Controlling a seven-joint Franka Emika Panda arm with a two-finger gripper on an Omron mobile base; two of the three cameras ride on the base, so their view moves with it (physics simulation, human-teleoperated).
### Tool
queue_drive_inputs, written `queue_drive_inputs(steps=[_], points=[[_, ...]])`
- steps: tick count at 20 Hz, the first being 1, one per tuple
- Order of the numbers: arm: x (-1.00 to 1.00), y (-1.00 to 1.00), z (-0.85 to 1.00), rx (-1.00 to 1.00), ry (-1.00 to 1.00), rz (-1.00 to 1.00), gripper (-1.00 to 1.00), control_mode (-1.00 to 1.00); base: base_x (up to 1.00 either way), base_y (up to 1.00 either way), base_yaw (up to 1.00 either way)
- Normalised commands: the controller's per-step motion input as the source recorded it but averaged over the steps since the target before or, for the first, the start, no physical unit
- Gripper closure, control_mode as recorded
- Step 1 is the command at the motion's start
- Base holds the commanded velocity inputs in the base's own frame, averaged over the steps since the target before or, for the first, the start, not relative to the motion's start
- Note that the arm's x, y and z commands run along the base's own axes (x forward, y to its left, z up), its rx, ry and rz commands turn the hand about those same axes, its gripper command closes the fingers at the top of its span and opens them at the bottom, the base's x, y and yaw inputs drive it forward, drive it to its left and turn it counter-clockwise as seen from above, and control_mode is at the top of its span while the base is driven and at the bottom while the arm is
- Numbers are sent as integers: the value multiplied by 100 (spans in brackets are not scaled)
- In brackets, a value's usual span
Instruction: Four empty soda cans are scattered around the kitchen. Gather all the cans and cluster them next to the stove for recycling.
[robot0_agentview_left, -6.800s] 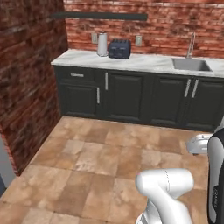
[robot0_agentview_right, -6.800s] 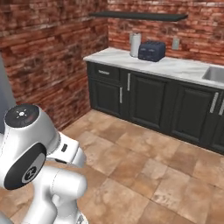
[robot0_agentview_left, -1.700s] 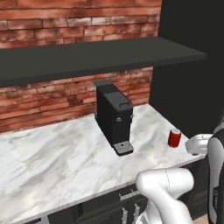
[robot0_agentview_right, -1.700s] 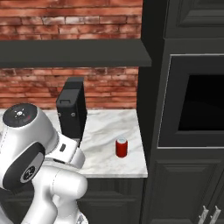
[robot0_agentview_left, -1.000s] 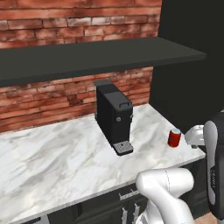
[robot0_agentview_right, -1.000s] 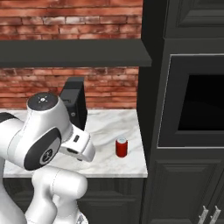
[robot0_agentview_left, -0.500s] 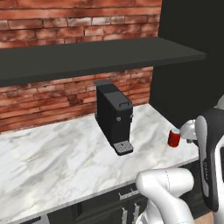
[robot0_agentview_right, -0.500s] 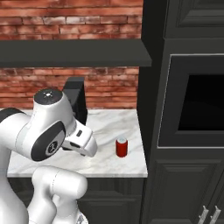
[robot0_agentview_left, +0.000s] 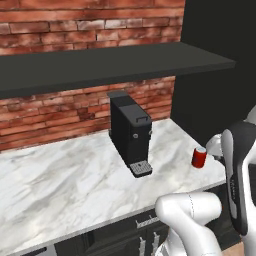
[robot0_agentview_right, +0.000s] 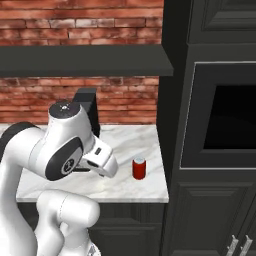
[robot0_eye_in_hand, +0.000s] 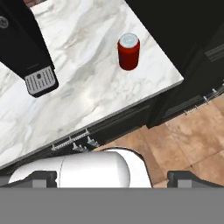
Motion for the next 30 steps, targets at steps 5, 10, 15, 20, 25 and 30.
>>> queue_drive_inputs(steps=[5, 10, 15, 20, 25, 30], points=[[35, -12, -10, 0, 8, 0, -100, -100, 0, 0, 0], [30, -14, -28, 0, 8, 0, -100, -100, 0, 0, 0], [19, -22, -28, 0, 1, 0, -100, -100, 0, 0, 0], [33, -5, -23, 0, 2, 0, -100, -100, 0, 0, 0], [35, 0, -13, 0, 2, 0, -100, -100, 0, 0, 0], [24, -7, -13, 0, 0, 0, -100, -100, 0, 0, 0]])
